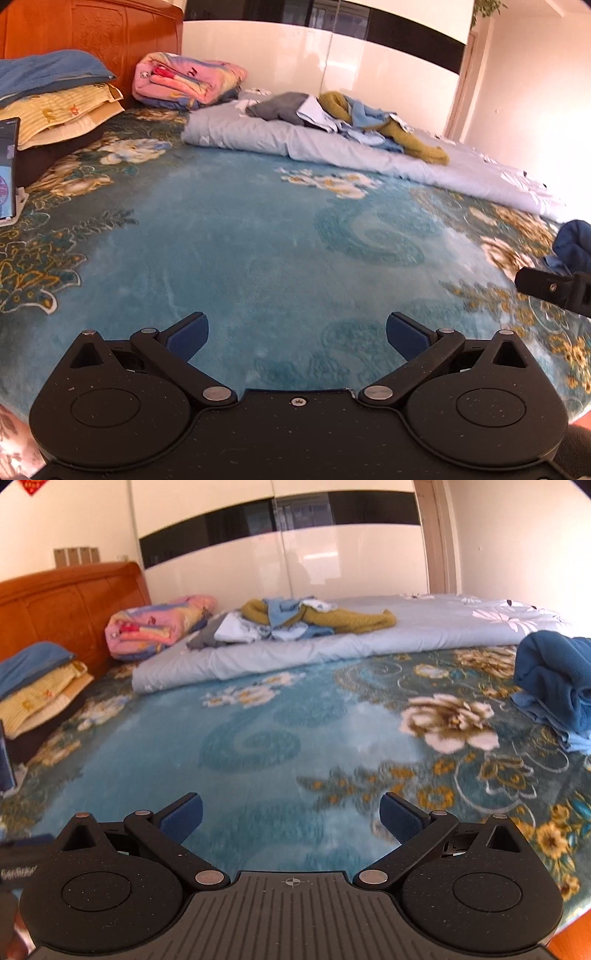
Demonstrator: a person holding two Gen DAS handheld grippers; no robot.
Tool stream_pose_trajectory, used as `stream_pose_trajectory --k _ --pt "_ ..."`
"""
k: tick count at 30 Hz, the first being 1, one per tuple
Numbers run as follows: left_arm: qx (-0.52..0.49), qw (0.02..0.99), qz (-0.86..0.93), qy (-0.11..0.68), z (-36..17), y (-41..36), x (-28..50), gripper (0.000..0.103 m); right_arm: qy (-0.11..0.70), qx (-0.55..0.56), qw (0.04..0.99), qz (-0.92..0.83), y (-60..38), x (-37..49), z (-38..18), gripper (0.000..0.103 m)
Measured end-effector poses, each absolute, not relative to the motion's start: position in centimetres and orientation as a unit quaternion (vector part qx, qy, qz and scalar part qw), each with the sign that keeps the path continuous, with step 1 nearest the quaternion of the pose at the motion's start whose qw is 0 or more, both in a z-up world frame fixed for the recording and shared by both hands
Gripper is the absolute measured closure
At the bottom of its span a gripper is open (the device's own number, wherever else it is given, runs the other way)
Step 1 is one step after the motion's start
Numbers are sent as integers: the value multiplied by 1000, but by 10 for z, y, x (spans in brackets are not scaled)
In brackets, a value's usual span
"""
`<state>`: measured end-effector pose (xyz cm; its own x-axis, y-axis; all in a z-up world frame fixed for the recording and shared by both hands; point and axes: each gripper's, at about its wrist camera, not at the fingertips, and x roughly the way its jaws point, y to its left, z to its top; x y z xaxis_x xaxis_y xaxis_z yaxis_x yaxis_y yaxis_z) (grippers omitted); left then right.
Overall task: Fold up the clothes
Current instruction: 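Move both tools toward the clothes pile on the rolled quilt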
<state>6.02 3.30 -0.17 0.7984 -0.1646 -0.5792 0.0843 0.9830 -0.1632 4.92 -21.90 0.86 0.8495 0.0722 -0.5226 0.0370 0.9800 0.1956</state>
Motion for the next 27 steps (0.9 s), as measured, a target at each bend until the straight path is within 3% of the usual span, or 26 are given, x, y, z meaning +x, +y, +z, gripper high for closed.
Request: stream_pose_trajectory --k 11,22,27 --pt "-68 951 -97 285 19 22 107 1 184 125 975 13 -265 64 33 0" --pt "-72 964 -21 257 36 61 79 1 133 73 988 19 -274 42 95 0" --pt "-7 970 -3 243 52 59 81 1 104 68 992 4 -272 26 101 0"
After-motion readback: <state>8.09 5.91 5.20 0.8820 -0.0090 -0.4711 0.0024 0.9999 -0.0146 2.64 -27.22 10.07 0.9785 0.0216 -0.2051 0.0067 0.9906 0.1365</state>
